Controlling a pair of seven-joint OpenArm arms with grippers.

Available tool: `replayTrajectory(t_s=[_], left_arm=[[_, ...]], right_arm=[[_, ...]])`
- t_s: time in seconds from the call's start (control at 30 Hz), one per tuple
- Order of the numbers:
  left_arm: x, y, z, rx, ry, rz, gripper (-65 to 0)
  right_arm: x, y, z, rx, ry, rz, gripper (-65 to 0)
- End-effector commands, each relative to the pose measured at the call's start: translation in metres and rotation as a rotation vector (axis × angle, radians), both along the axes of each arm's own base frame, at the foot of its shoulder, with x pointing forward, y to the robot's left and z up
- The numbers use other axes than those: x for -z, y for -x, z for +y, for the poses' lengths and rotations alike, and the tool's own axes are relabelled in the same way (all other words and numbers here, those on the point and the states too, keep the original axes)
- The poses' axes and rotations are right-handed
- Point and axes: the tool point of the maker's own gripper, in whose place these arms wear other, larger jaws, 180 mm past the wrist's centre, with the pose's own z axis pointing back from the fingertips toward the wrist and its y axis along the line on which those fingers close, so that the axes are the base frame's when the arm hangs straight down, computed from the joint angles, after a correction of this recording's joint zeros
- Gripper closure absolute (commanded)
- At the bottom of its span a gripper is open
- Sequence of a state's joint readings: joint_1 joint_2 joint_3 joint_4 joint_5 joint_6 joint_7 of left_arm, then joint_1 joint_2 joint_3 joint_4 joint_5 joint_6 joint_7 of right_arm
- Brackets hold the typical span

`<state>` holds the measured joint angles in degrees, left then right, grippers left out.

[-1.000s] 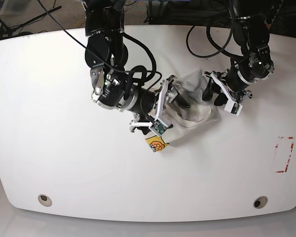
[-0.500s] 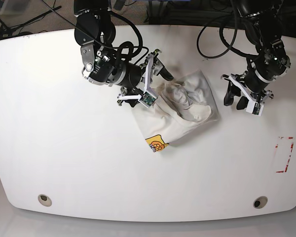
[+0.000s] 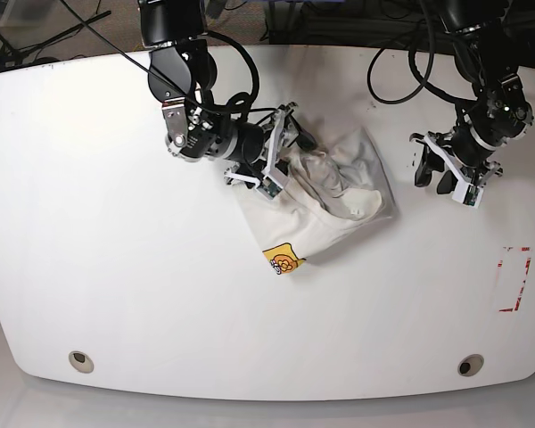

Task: Fold the T-shirt properly
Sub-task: 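Lift and flip the bundle over with the right gripper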

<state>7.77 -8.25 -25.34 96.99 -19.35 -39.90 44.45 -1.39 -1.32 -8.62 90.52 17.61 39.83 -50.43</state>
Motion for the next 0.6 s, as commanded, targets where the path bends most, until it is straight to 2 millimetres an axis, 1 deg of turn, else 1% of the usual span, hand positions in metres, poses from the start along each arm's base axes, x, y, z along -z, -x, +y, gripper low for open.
replayTrajectory(t_s=[0.0, 0.03, 0.07, 0.1, 0.13, 0.23, 0.3, 0.37, 0.4, 0.47, 0.57], left_arm=[[-0.001, -0.005, 0.001, -0.003, 0.024, -0.017, -25.7], [0.004, -0.004, 0.001, -0.007, 0.030, -0.003, -25.7], [0.006, -0.004, 0.002, -0.009, 0.035, 0.005, -25.7], [0.011, -0.003, 0.002, -0.011, 0.043, 0.018, -25.7], [0.014, -0.002, -0.001, -0.006, 0.048, 0.026, -25.7], [0.022, 0.000, -0.011, 0.026, 0.056, 0.051, -25.7], [0.026, 0.001, -0.014, 0.034, 0.059, 0.062, -25.7], [0.029, 0.002, -0.014, 0.033, 0.062, 0.072, -25.7], [0.030, 0.002, -0.014, 0.032, 0.063, 0.076, -25.7], [0.030, 0.002, -0.014, 0.032, 0.063, 0.076, -25.7], [0.030, 0.002, -0.015, 0.033, 0.063, 0.076, -25.7]], right_arm=[[-0.019, -0.014, 0.013, 0.013, -0.080, -0.052, -23.3], [-0.021, -0.015, 0.014, 0.013, -0.088, -0.054, -16.2], [-0.022, -0.015, 0.015, 0.013, -0.090, -0.057, -12.0], [-0.028, -0.016, 0.016, 0.014, -0.100, -0.072, -5.2], [-0.032, -0.018, 0.016, 0.013, -0.100, -0.085, -2.7], [-0.043, -0.019, 0.019, 0.016, -0.110, -0.114, -2.1], [-0.052, -0.020, 0.019, 0.015, -0.120, -0.140, -1.6], [-0.058, -0.015, 0.019, 0.007, -0.105, -0.149, -1.6], [-0.066, -0.015, 0.020, 0.001, -0.099, -0.167, -1.6], [-0.081, -0.011, 0.030, -0.019, -0.102, -0.191, -1.9], [-0.090, -0.003, 0.044, -0.072, -0.095, -0.209, -1.9]])
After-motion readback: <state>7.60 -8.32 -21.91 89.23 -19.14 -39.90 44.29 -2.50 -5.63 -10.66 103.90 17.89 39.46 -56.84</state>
